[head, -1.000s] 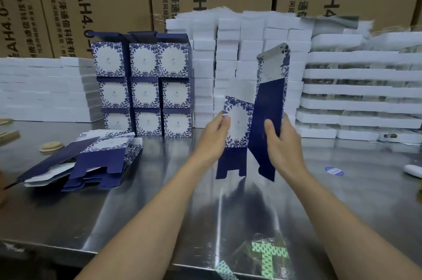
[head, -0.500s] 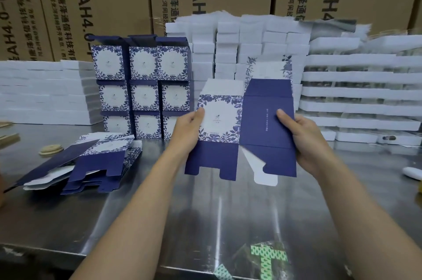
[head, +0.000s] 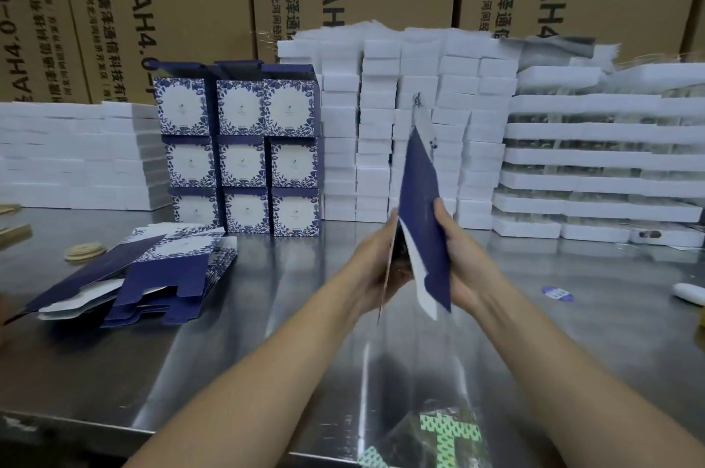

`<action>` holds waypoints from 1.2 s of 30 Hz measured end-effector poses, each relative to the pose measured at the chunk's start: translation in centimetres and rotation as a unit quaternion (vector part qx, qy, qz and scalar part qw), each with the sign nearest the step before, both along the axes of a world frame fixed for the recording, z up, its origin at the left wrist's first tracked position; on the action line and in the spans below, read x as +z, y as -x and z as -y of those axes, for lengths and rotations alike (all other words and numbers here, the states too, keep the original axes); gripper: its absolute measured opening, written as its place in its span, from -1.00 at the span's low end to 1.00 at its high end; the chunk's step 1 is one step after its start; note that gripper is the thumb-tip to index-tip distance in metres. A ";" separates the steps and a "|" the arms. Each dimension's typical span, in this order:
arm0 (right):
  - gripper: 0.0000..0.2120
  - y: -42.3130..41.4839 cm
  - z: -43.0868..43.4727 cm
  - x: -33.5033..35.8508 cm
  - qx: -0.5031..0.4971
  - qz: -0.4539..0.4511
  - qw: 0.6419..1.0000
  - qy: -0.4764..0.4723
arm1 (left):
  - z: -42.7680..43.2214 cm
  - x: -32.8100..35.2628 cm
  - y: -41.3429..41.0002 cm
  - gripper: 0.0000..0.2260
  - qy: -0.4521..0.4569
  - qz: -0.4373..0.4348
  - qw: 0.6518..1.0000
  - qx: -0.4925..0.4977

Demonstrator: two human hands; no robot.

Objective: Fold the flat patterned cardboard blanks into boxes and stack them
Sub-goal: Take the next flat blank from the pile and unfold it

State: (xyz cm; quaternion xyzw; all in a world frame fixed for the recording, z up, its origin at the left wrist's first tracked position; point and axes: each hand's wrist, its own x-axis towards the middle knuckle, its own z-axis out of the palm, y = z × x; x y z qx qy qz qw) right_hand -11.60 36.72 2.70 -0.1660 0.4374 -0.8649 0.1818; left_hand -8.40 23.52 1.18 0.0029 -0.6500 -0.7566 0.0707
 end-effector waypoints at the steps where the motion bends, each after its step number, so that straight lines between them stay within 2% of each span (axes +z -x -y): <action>1: -0.50 0.3 -0.7 0.4 -0.011 -0.009 1.000 0.007 | 0.3 0.8 0.0 -0.60 -0.023 0.003 1.000 -0.009; 3: -0.52 0.9 -2.7 1.5 -0.059 -0.026 0.998 -0.021 | 2.1 2.4 0.0 -0.61 -0.044 -0.005 0.999 0.018; 6: -0.61 1.9 -5.4 2.0 -0.163 -0.033 0.978 -0.122 | 6.0 2.8 0.3 -0.65 0.024 -0.021 0.991 0.132; 10: -0.68 3.0 -5.6 0.8 -0.181 -0.053 0.965 -0.181 | 7.8 1.5 0.8 -0.76 0.027 0.004 0.986 0.165; 14: -0.57 3.9 -5.2 0.0 -0.207 -0.079 0.943 -0.249 | 8.0 1.3 0.8 -0.71 -0.003 0.020 0.988 0.150; 18: -0.68 4.0 -5.1 -0.5 -0.186 -0.067 0.952 -0.235 | 8.0 1.5 0.7 -0.60 -0.039 0.018 0.991 0.124; 24: -0.60 3.6 -4.8 -0.4 -0.167 -0.049 0.959 -0.224 | 6.9 1.4 0.6 -0.55 -0.036 0.005 0.994 0.100; 28: -0.65 3.0 -4.4 -0.3 -0.156 -0.059 0.956 -0.240 | 6.3 1.7 0.4 -0.51 -0.041 -0.019 0.994 0.100; 31: -0.52 2.9 -4.2 -0.3 -0.144 -0.059 0.952 -0.263 | 6.0 2.0 0.2 -0.55 -0.048 -0.044 0.993 0.094; 34: -0.13 3.0 -4.1 -0.5 -0.082 -0.085 0.951 -0.286 | 5.4 2.3 0.0 -0.63 -0.061 -0.083 0.994 0.047; 36: 0.01 3.0 -4.0 -0.6 -0.048 -0.111 0.948 -0.294 | 5.3 2.3 0.0 -0.49 -0.079 -0.118 0.990 0.014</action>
